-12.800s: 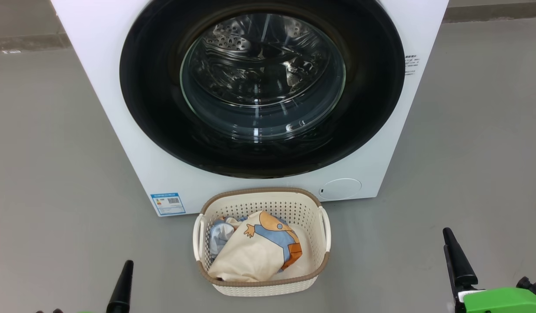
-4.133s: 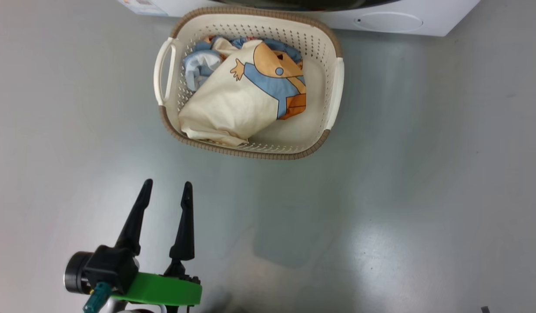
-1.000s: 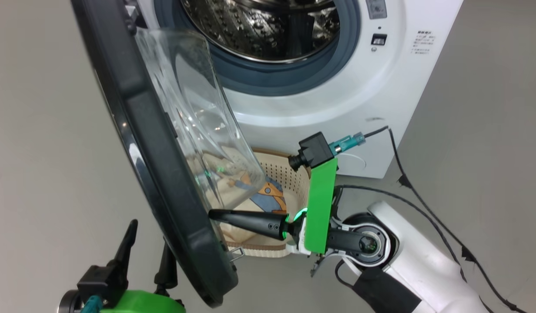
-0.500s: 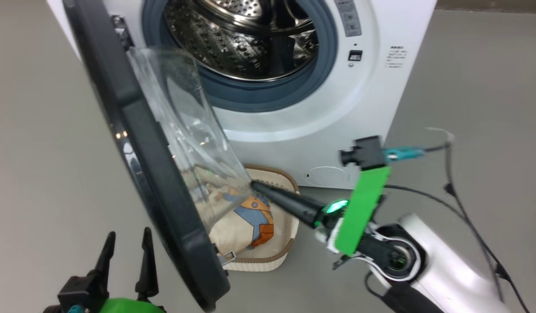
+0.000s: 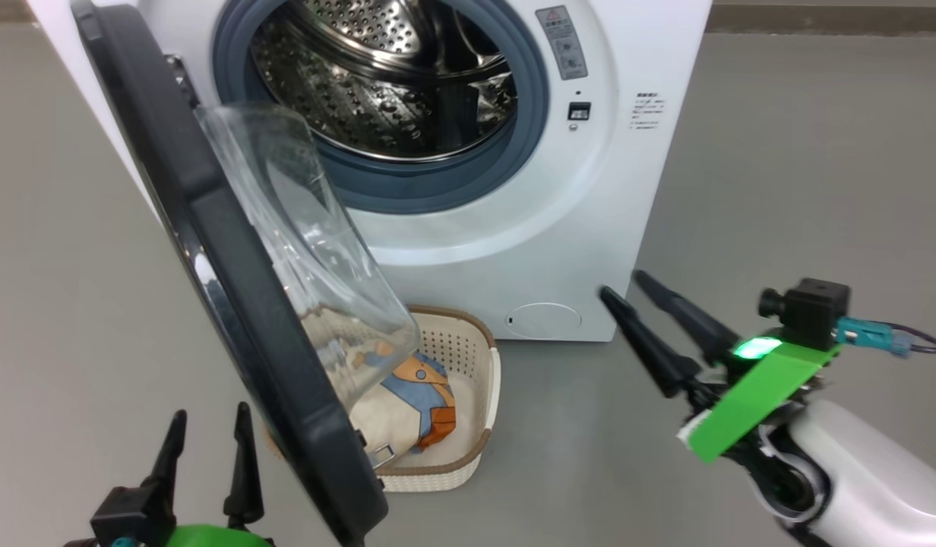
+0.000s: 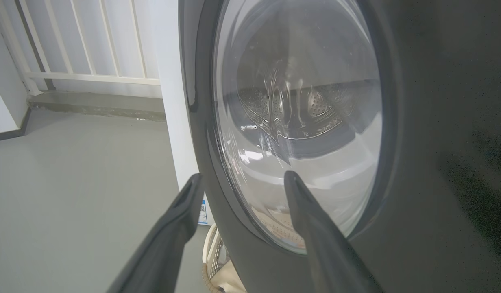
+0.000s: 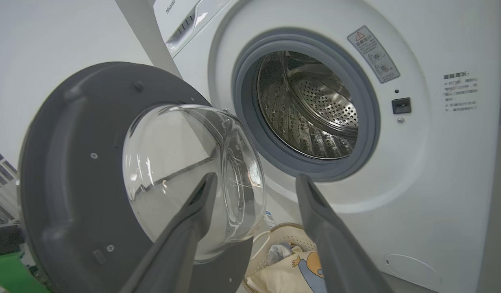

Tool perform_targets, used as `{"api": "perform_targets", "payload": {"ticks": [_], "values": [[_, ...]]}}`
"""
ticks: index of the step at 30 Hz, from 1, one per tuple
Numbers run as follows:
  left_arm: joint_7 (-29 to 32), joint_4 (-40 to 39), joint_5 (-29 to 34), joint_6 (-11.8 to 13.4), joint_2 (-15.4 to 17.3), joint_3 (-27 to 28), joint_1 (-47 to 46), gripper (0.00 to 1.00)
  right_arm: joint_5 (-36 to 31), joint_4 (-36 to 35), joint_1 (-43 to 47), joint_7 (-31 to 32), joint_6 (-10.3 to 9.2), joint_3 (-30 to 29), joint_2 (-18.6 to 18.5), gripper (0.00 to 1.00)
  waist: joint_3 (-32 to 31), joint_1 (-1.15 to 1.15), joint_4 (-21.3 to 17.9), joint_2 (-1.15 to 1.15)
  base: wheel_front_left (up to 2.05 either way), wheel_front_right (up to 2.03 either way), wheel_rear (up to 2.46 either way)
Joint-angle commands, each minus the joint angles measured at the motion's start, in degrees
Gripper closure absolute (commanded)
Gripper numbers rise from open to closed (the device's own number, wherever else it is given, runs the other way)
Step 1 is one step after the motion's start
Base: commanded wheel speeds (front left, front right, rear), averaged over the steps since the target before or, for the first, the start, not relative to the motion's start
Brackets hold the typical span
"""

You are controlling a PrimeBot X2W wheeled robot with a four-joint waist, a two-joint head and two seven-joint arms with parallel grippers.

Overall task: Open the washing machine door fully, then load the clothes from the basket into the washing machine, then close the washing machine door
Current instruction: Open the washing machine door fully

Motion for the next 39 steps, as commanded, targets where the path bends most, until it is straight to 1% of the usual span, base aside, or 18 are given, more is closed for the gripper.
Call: {"api": "perform_targets", "payload": {"ticks": [1,2,4,9,15,16,18,25,30,34,39], "values": [[-0.4,-1.0,0.4,-0.4,0.8,2.4,-0.9,0.00,-2.2,-0.3,1.1,-1.0,0.17,0.1,-1.3,0.00,-0.5,0.00,-0.6,0.00,0.00,0.00,0.00],[-0.4,-1.0,0.6,-0.4,0.8,2.6,-0.8,0.00,-3.2,0.3,1.7,-1.2,0.17,-0.6,-1.6,0.00,-0.6,0.00,-0.8,0.00,0.00,0.00,0.00],[-0.4,-1.1,1.0,-0.5,0.8,3.2,-0.6,0.00,-5.7,0.1,2.9,-1.3,0.17,-4.4,-1.4,0.00,-0.9,0.00,-1.6,0.00,0.00,0.00,0.00],[-0.4,-0.7,1.6,-0.9,0.8,3.8,-0.1,0.00,-16.8,-1.9,8.4,-1.4,0.17,-13.7,0.0,0.00,-1.4,0.00,-2.8,0.00,0.00,0.00,0.00],[-0.4,-0.6,1.8,-0.9,0.8,4.2,-0.2,0.00,-28.3,-4.8,16.5,-1.4,0.17,-23.2,3.8,0.00,-1.4,0.00,-3.5,0.00,0.00,0.00,0.00],[-0.4,-0.6,1.8,-0.9,0.8,4.2,-0.2,0.00,-28.3,-4.8,16.5,-1.4,0.17,-23.2,3.8,0.00,-1.4,0.00,-3.5,0.00,0.00,0.00,0.00],[-0.4,-0.7,1.7,-0.9,0.8,4.3,-0.1,0.00,-31.2,-5.9,18.9,-1.4,0.17,-25.7,5.3,0.00,-1.3,0.00,-3.7,0.00,0.00,0.00,0.00],[-0.4,-0.8,1.3,-0.7,0.8,4.6,0.8,0.00,-38.8,-8.0,26.8,-1.4,0.17,-33.3,11.6,0.00,-1.6,0.00,-4.3,0.00,0.00,0.00,0.00],[-0.4,-1.0,0.9,-0.4,0.8,5.0,1.6,0.00,-44.0,-8.9,31.3,-1.4,0.17,-36.9,16.2,0.00,-1.9,0.00,-4.8,0.00,0.00,0.00,0.00],[-0.4,-1.2,0.9,-0.5,0.8,5.0,2.3,0.00,-47.5,-8.8,33.2,-1.4,0.17,-38.5,18.1,0.00,-1.9,0.00,-5.3,0.00,0.00,0.00,0.00],[-0.4,-1.6,0.9,-0.5,0.8,4.9,2.8,0.00,-51.7,-9.1,35.3,-1.4,0.17,-41.2,19.2,0.00,-1.8,0.00,-5.6,0.00,0.00,0.00,0.00]]}}
